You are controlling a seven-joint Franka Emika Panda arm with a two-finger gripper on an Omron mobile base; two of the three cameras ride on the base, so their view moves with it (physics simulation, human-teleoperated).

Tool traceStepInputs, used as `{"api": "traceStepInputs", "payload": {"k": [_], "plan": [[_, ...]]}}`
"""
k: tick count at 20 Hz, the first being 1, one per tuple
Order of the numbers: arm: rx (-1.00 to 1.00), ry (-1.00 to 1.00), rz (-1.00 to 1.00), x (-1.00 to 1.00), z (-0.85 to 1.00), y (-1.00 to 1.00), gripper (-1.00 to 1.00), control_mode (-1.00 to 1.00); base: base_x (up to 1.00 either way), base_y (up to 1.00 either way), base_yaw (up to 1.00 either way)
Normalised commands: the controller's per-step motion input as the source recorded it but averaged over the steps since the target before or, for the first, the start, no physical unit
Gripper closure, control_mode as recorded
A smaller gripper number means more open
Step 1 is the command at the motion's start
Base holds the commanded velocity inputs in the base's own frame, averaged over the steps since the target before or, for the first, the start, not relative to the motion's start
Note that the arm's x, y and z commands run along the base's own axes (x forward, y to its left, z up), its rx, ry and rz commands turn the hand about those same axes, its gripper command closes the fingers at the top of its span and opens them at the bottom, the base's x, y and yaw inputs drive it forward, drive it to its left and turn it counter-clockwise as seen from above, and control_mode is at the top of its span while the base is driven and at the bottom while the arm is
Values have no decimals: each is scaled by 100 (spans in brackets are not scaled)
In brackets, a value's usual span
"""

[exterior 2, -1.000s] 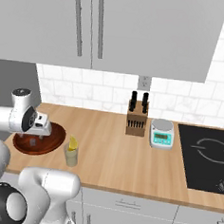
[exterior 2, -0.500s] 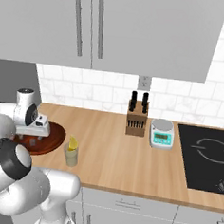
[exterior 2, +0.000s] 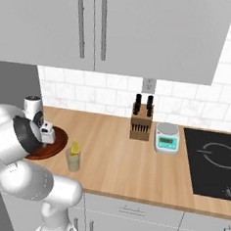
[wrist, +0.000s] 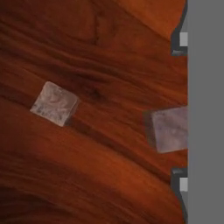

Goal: Grab a lemon wedge from the fridge and one ice cube from the ice bowl, and put them in the glass of lemonade.

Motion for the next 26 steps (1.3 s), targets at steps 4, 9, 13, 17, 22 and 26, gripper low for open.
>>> {"api": "traceStepInputs", "payload": {"k": [4,9,13,17,22,26], "plan": [[0,3,0,8,-36,0,-100,-100,0,0,0],[0,1,0,2,-17,0,-100,-100,0,0,0],[0,0,0,0,-1,0,-100,-100,0,0,0],[0,0,0,-8,0,-2,-100,-100,0,0,0],[0,0,0,-5,0,-1,-100,-100,0,0,0],[0,-3,0,0,0,0,-100,-100,0,0,0]]}}
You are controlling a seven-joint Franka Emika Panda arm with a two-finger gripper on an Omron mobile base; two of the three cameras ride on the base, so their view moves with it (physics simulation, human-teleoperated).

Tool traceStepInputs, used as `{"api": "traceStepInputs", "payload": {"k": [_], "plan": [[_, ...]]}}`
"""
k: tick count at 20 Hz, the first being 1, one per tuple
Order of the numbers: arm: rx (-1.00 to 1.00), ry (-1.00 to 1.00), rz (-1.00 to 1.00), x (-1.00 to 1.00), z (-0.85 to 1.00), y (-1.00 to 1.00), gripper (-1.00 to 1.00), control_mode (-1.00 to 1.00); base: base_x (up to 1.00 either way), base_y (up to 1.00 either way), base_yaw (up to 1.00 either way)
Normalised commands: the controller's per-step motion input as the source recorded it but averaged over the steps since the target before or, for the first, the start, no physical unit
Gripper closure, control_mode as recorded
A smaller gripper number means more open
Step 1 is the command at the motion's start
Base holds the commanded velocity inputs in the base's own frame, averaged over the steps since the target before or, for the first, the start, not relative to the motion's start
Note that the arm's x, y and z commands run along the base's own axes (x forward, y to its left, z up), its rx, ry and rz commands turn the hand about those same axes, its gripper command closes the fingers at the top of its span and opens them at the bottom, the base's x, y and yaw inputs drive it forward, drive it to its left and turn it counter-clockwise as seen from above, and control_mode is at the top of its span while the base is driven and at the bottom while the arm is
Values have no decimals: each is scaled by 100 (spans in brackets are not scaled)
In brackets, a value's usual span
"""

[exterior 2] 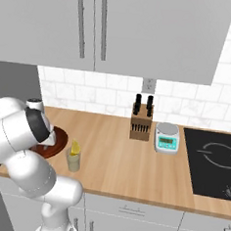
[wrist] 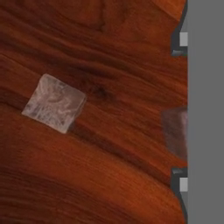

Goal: Grab a lemon wedge from the fridge and one ice cube from the ice bowl, and put them in the glass of lemonade.

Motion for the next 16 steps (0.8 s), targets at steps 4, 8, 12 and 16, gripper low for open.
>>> {"api": "traceStepInputs", "payload": {"k": [4,8,12,16], "plan": [[0,0,0,-15,0,0,-100,-100,0,0,0],[0,0,0,-11,0,0,-100,-100,0,0,0],[0,0,0,0,-22,0,-100,-100,0,0,0],[0,0,0,0,-23,0,-100,-100,0,0,0]]}}
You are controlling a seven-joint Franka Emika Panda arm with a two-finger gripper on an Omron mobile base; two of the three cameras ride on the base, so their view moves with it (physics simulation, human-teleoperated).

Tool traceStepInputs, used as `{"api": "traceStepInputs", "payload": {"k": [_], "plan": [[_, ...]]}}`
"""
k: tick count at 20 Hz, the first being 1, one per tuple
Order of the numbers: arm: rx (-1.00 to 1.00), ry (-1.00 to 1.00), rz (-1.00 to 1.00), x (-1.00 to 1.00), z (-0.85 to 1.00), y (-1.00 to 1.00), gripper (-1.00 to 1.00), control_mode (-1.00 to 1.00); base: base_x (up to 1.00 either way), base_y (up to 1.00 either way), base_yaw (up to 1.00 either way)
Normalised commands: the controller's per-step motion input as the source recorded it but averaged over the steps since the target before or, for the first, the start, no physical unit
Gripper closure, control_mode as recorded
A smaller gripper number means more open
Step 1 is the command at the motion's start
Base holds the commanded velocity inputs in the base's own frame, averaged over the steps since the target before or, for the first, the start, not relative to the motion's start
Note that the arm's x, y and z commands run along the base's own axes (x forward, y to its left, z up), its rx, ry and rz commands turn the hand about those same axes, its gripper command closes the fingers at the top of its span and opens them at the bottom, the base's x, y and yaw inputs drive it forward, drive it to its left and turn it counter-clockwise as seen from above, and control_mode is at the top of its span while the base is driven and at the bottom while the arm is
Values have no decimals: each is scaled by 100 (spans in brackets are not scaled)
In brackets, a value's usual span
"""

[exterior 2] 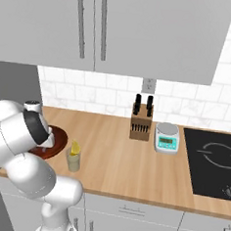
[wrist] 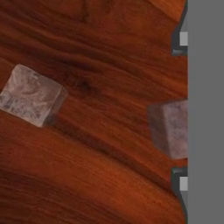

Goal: Grab a lemon wedge from the fridge and one ice cube from the ice bowl, and put them in the glass of lemonade.

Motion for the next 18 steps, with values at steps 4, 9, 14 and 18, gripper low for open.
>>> {"api": "traceStepInputs", "payload": {"k": [4,9,14,18], "plan": [[0,0,0,0,0,0,100,-100,0,0,0],[0,0,0,0,0,0,100,-100,0,0,0],[0,1,0,-5,0,0,100,-100,0,0,0],[0,0,0,-25,0,0,100,-100,0,0,0]]}}
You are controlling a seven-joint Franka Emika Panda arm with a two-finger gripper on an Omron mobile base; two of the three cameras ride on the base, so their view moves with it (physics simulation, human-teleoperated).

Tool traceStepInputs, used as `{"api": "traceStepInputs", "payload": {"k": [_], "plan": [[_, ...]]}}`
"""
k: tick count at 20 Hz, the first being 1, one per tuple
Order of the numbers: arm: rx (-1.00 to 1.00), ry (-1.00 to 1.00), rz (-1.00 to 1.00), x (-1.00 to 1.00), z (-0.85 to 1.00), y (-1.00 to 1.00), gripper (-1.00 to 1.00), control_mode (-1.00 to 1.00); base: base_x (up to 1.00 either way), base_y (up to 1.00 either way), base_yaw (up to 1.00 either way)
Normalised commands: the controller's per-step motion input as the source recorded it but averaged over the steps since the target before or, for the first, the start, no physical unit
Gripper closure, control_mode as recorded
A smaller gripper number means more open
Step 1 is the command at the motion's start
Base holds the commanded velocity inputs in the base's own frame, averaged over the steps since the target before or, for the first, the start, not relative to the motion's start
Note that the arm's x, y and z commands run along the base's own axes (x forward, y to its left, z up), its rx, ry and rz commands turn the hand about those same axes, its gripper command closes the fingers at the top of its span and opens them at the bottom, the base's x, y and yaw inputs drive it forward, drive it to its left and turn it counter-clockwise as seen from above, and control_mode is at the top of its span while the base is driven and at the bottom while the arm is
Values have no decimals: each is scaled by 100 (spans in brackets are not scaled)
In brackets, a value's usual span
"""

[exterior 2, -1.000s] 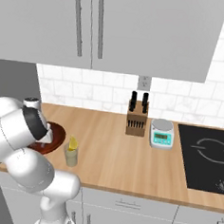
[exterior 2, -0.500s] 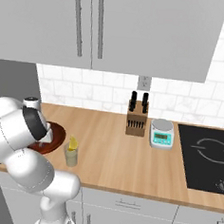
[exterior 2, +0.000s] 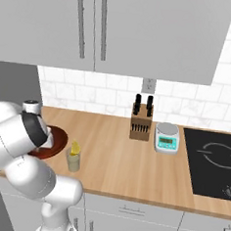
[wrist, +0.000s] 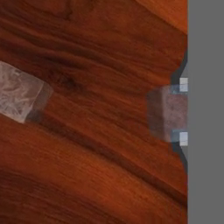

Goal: Grab a lemon wedge from the fridge and one ice cube from the ice bowl, and put them in the glass of lemonade.

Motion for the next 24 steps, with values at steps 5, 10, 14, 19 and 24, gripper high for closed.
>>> {"api": "traceStepInputs", "payload": {"k": [5,10,14,19,24], "plan": [[4,-1,0,0,17,-1,100,-100,0,0,0],[8,-3,0,0,24,-11,100,-100,0,0,0],[2,0,0,6,13,-4,100,-100,0,0,0],[-9,0,0,-30,57,-1,100,-100,0,0,0],[-27,8,0,-31,99,0,100,-100,0,0,0]]}}
